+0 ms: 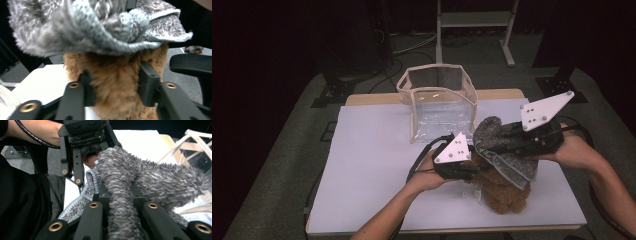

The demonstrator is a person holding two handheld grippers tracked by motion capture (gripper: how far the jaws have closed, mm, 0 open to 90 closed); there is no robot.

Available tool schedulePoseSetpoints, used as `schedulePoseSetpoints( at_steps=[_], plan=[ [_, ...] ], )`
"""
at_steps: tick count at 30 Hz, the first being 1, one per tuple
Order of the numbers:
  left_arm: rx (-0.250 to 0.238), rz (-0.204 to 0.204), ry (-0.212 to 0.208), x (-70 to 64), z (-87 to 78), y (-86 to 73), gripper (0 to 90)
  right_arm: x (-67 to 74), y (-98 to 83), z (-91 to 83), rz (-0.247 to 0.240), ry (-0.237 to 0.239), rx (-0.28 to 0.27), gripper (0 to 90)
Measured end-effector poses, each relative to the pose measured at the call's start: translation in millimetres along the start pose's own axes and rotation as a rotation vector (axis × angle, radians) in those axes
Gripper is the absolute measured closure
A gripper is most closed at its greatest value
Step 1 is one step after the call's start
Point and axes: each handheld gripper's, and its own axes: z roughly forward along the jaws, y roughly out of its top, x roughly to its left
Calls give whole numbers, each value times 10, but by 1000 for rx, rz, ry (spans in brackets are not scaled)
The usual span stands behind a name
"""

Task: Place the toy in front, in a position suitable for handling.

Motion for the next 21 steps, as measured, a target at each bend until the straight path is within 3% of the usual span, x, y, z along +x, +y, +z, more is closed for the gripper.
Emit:
schedulePoseSetpoints(
  at_steps=[15,21],
  plan=[
    [2,12,-23,12,-64,8,709,17,0,-30,-7,-3,-19,767],
    [0,-4,-39,35,-84,-11,755,17,7,-10,-11,-3,-24,766]
  ],
)
